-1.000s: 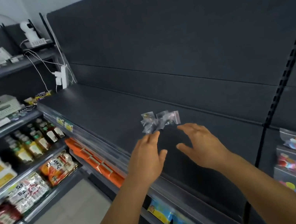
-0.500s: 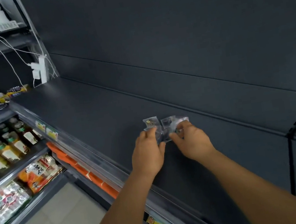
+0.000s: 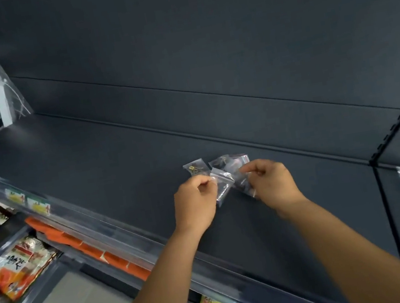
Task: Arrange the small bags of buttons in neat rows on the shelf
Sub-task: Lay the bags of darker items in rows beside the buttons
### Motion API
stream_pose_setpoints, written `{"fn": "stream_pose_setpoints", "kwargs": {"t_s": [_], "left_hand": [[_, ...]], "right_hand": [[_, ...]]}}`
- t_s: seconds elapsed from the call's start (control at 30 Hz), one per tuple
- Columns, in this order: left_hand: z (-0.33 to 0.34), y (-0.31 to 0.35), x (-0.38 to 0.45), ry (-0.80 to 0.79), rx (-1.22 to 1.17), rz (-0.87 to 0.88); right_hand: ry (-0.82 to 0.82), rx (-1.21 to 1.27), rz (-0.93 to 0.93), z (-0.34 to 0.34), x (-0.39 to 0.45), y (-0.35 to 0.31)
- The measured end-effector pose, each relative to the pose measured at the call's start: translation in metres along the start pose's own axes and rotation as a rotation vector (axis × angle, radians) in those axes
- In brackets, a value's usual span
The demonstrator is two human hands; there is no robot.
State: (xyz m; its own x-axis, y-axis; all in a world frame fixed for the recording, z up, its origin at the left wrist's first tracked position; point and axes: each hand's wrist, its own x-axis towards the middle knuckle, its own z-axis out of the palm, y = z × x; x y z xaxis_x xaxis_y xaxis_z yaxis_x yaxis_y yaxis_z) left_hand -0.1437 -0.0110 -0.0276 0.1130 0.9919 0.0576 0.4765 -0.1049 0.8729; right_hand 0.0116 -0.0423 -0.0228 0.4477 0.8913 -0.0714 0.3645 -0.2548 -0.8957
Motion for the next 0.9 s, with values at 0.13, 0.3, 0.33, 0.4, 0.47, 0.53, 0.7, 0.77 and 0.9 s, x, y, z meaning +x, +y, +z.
{"fn": "stream_pose_setpoints", "kwargs": {"t_s": [0.13, 0.3, 0.33, 0.4, 0.47, 0.53, 0.7, 0.77, 0.9], "left_hand": [[0.004, 0.014, 0.0, -0.138, -0.137, 0.018], [0.02, 0.036, -0.006, -0.324, -0.247, 0.078], [0.026, 0.04, -0.01, -0.383, -0.251, 0.088], [0.04, 0.049, -0.02, -0.51, -0.281, 0.101], [0.057, 0.058, -0.034, -0.6, -0.315, 0.117], [0.074, 0.067, -0.05, -0.637, -0.327, 0.126], [0.11, 0.098, -0.088, -0.675, -0.395, 0.105], [0.123, 0.111, -0.104, -0.696, -0.449, 0.069], [0.149, 0.132, -0.142, -0.756, -0.485, 0.067]], "right_hand": [[0.067, 0.055, -0.062, -0.014, -0.012, -0.007], [0.124, 0.076, -0.089, -0.048, -0.041, -0.01], [0.127, 0.07, -0.08, -0.056, -0.048, -0.008], [0.164, 0.055, -0.061, -0.073, -0.064, -0.002], [0.216, 0.074, -0.033, -0.088, -0.079, 0.008], [0.285, 0.129, -0.003, -0.102, -0.094, 0.016], [0.533, 0.32, 0.069, -0.143, -0.133, 0.032], [0.554, 0.405, 0.117, -0.159, -0.148, 0.041], [0.551, 0.496, 0.184, -0.185, -0.18, 0.058]]}}
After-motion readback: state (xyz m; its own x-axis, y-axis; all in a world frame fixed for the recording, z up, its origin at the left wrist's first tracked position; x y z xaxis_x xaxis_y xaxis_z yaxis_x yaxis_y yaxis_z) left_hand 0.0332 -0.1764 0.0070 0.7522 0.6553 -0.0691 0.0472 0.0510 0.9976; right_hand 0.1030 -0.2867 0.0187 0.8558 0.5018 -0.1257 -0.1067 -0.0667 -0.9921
